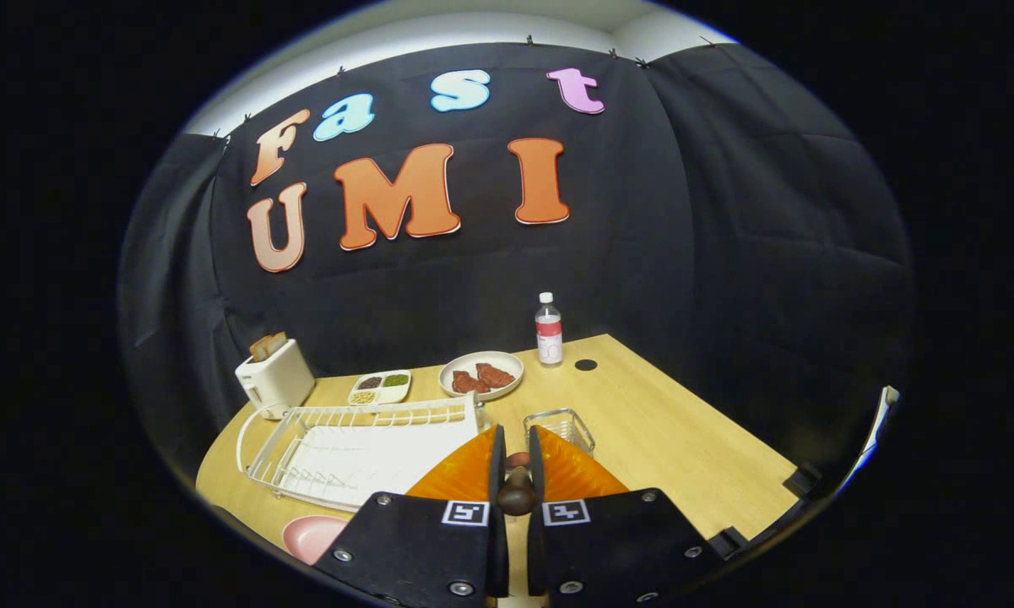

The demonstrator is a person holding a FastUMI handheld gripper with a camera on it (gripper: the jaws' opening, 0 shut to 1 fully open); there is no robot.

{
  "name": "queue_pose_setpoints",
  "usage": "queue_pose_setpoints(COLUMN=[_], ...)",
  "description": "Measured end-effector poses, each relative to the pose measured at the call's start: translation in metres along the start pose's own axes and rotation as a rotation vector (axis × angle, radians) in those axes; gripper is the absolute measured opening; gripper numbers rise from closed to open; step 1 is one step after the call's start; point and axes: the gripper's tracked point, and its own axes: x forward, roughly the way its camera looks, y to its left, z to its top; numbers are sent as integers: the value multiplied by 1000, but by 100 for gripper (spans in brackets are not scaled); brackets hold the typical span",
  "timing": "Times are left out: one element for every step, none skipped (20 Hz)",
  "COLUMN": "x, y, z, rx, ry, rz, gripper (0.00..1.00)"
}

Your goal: Take the plate from the dish rack, then take the spoon from the basket and place it into the plate.

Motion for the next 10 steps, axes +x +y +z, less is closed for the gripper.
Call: queue_pose_setpoints(x=[-10, -19, -28, -36, -43, -49, -53, -56, -61, -64], y=[10, 21, 34, 46, 59, 71, 83, 96, 109, 121], z=[-4, -9, -14, -19, -25, -31, -39, -45, -52, -60], rx=[2, 4, 4, 0, -5, -11, -15, -14, -10, -9], ry=[3, 7, 10, 13, 15, 19, 26, 34, 43, 51], rz=[9, 21, 37, 54, 73, 90, 107, 126, 148, 169], gripper=[9, 9, 9, 9, 9, 9, 9, 9, 9, 9])
